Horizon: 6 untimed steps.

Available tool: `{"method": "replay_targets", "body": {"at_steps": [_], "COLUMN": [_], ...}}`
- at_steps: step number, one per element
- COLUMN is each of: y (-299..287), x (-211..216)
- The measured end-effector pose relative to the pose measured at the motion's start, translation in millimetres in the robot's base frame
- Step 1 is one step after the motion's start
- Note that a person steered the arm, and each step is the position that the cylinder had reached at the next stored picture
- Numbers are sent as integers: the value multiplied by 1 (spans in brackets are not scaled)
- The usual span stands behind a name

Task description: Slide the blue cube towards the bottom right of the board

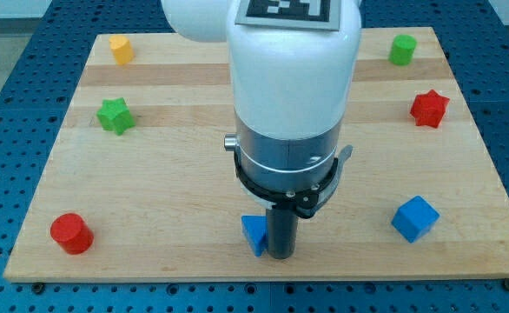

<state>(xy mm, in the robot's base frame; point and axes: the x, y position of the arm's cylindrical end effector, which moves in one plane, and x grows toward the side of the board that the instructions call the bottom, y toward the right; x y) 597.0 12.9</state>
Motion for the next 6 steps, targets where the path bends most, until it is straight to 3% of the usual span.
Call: {"method": "replay_targets", "body": {"at_steps": [1, 2, 4, 6], "y": [0, 40, 75, 115], "x": [0, -13, -54, -47]}}
